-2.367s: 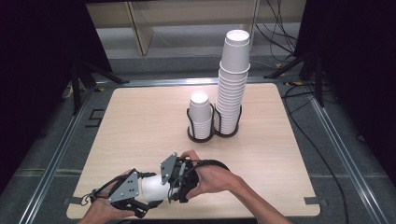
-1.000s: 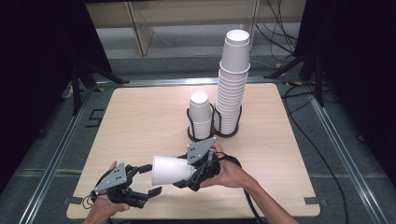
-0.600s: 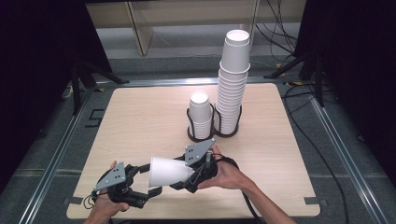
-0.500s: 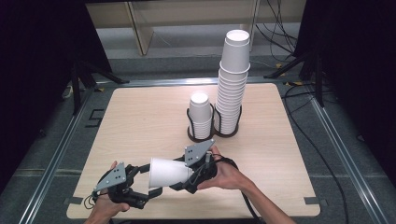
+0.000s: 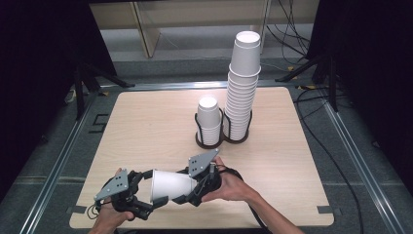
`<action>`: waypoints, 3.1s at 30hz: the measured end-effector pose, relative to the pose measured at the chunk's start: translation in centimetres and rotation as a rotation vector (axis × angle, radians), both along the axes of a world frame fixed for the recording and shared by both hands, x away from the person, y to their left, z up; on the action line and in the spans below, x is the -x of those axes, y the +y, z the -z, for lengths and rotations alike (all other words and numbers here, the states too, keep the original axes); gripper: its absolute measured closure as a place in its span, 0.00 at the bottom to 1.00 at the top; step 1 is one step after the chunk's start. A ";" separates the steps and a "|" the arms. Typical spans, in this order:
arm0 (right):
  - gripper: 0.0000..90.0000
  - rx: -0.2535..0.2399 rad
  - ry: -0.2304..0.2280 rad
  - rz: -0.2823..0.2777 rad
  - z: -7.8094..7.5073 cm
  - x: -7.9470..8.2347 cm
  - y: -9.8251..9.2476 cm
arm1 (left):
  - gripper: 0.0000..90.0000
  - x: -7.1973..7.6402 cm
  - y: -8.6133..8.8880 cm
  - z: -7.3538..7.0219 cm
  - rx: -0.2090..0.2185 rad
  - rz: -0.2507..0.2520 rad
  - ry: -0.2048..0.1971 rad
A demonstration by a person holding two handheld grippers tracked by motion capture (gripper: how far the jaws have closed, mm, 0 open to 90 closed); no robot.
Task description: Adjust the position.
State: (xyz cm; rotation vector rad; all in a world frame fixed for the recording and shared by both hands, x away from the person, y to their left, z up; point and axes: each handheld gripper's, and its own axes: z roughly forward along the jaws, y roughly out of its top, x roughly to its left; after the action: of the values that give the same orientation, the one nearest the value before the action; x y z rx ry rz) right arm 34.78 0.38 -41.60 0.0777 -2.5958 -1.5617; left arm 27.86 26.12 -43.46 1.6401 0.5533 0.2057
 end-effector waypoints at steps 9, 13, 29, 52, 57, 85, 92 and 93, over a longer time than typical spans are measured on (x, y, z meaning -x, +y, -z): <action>0.27 -0.011 0.028 -0.003 0.8 0.1 0.4 | 0.04 0.0 0.0 -0.1 -0.001 0.002 0.005; 0.27 -0.017 0.021 -0.004 0.8 0.1 0.3 | 0.07 -0.1 0.1 -0.2 0.011 0.015 -0.012; 0.25 -0.023 0.048 -0.009 1.3 -0.2 0.2 | 0.17 -0.1 0.6 -0.6 0.028 0.045 -0.028; 0.17 0.163 -0.167 0.141 -0.8 0.9 0.0 | 0.18 -0.1 0.4 -0.8 -0.193 -0.045 -0.048; 0.17 0.214 -0.202 0.113 -1.0 1.4 1.0 | 0.18 0.1 0.1 -1.0 -0.253 -0.032 -0.058; 0.25 0.293 -0.263 -0.006 -0.2 2.1 4.0 | 0.17 0.3 -0.5 -0.7 -0.264 0.056 -0.078; 0.26 0.240 -0.253 0.012 -0.2 1.9 3.2 | 0.13 0.2 -0.1 -0.6 -0.179 0.054 -0.044; 0.26 0.242 -0.240 0.019 -0.2 2.0 2.9 | 0.13 0.1 -0.1 -0.6 -0.187 0.054 -0.046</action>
State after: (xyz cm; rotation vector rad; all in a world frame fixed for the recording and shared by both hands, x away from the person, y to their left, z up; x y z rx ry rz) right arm 32.77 3.28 -41.36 0.2334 -2.9575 -1.3021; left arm 27.71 25.99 -42.88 1.8249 0.4651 0.2604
